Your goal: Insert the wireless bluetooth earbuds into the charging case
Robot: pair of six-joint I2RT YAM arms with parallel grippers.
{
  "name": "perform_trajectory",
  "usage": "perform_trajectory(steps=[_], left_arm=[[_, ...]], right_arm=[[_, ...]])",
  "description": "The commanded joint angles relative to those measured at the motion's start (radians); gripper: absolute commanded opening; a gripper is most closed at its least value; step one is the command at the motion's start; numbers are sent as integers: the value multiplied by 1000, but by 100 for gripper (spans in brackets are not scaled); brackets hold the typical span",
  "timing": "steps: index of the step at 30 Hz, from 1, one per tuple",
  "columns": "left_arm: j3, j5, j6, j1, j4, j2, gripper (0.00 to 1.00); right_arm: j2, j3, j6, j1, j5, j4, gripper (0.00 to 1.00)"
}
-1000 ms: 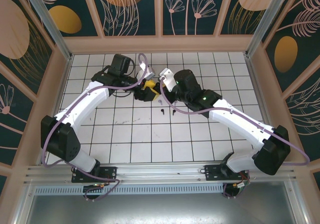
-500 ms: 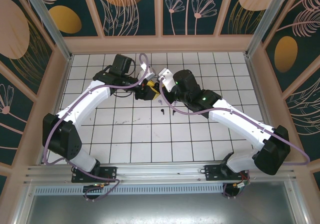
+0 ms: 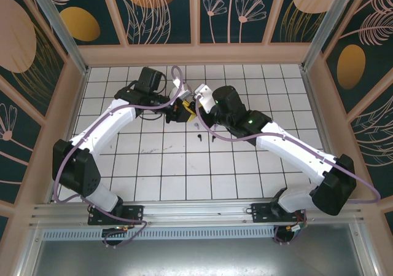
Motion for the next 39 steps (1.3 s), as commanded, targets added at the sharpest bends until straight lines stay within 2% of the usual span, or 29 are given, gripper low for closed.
perform_trajectory(steps=[1,5,10,14,18,24,31,39], left_arm=[[-11,26,-26,-2,65,-8,0],[-124,-15,-167,-2,301,-79,0],[-257,-112,-296,-2,574,-179,0],[-317,-176,-328,-2,697,-238,0],[-407,-312,-379,-2,888,-321,0],[-548,-504,-452,-2,1132,-421,0],[-623,-572,-512,-2,1276,-485,0],[-674,-626,-572,-2,1403,-524,0]], right_arm=[[-19,49,22,11,24,29,11],[-66,61,81,-17,19,8,35],[-208,28,193,-74,-45,-16,47],[-283,-8,324,-128,-74,-37,49],[-248,-32,440,-147,-74,-79,49],[-71,-87,601,-148,-75,-91,48],[179,-85,718,-132,-67,-100,46],[450,43,745,-75,-27,-170,40]])
